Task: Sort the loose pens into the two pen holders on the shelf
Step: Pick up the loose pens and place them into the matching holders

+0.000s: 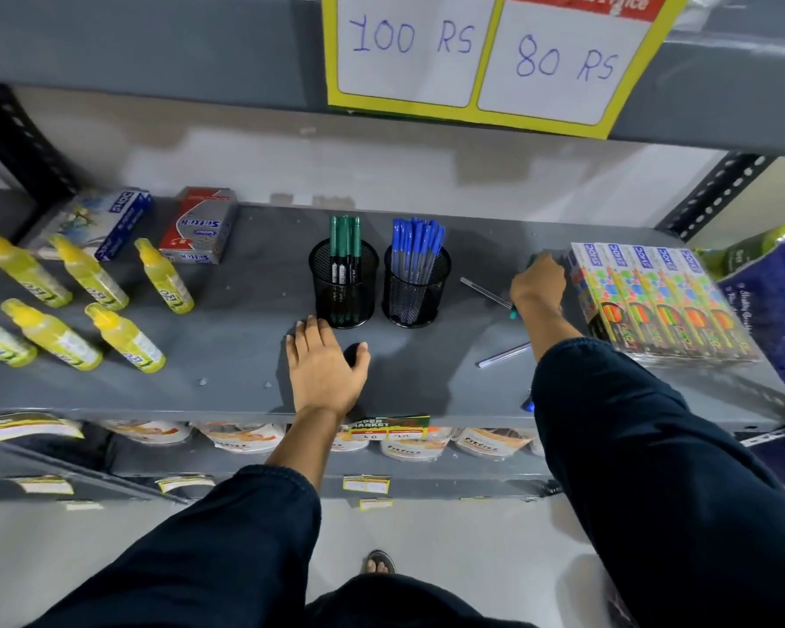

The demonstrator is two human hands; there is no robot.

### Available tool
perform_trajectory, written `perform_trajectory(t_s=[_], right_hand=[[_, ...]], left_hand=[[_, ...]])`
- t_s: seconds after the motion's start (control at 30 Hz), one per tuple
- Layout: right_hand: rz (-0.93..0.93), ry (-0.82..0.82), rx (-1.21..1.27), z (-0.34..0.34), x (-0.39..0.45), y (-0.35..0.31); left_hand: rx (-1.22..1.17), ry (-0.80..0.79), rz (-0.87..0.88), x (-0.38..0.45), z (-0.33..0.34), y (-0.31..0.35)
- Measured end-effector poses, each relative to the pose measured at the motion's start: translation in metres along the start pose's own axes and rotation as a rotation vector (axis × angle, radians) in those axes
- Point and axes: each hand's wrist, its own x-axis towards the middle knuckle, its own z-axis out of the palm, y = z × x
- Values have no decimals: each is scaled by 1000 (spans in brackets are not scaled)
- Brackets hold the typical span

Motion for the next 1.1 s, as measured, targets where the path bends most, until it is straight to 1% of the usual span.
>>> perform_trajectory(t_s=[0.17, 0.37, 0.47, 0.67, 0.73, 0.87, 1.0, 1.1], right_hand=[[-87, 102, 165, -15, -10, -18], [-217, 121, 371, -45, -42, -41], [-285, 119, 511, -57, -61, -56], [-502, 80, 655, -49, -95, -97], [-556, 56, 666, -38, -102, -110], [-622, -15, 609, -14, -109, -133], [-698, -72, 439, 10, -112, -145], [-710, -127, 320, 26, -113, -147]], left_hand=[[33, -18, 7, 0, 1, -1], [5, -26, 19, -1, -3, -4], [-14, -35, 26, -1, -8, -7], [8, -29, 19, 0, -16, -21], [-18, -11, 42, -2, -16, -26], [-54, -4, 51, -4, -16, -27], [-65, 19, 45, -4, -16, -26], [-79, 35, 40, -3, -15, -27]])
